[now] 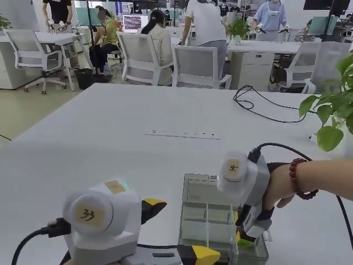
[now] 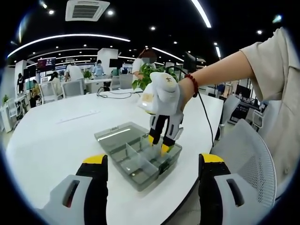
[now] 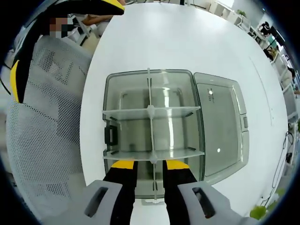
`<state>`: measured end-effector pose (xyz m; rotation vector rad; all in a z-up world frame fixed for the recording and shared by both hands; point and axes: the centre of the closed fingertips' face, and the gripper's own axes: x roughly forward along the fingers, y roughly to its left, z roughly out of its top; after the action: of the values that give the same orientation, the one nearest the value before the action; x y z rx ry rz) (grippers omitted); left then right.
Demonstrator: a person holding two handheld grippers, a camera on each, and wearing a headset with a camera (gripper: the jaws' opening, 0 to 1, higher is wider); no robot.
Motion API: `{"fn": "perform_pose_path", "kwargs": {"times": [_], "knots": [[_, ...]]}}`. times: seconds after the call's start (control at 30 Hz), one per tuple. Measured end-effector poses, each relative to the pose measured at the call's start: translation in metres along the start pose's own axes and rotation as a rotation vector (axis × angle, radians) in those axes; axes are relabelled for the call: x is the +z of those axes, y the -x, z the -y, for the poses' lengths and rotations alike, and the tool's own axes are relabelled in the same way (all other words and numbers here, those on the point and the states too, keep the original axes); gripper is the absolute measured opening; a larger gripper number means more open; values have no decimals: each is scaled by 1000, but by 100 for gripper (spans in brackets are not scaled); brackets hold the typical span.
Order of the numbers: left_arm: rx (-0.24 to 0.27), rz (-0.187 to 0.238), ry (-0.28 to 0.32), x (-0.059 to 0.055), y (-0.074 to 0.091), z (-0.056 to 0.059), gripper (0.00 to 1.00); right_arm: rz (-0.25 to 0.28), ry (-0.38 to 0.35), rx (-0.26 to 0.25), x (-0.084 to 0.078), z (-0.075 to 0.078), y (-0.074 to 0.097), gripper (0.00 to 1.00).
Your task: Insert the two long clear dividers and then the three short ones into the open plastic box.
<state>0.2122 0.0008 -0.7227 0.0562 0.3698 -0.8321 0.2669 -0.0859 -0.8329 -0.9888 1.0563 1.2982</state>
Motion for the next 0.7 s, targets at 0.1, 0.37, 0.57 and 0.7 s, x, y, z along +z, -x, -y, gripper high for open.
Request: {"fn": "perform_pose_path", "kwargs": {"times": [0.1, 0.37, 0.57, 0.7], "knots": [[1, -3, -7, 2, 0, -3, 81, 51, -38, -1, 3, -2, 6, 29], [5, -12, -17, 1, 5, -10, 83, 202, -208, -85, 1, -2, 25, 40], [13, -31, -22, -1, 8, -15, 84, 382, -356, -108, 8, -7, 44, 55], [19, -40, -30, 0, 13, -16, 85, 444, -370, -157, 7, -14, 59, 59]]}}
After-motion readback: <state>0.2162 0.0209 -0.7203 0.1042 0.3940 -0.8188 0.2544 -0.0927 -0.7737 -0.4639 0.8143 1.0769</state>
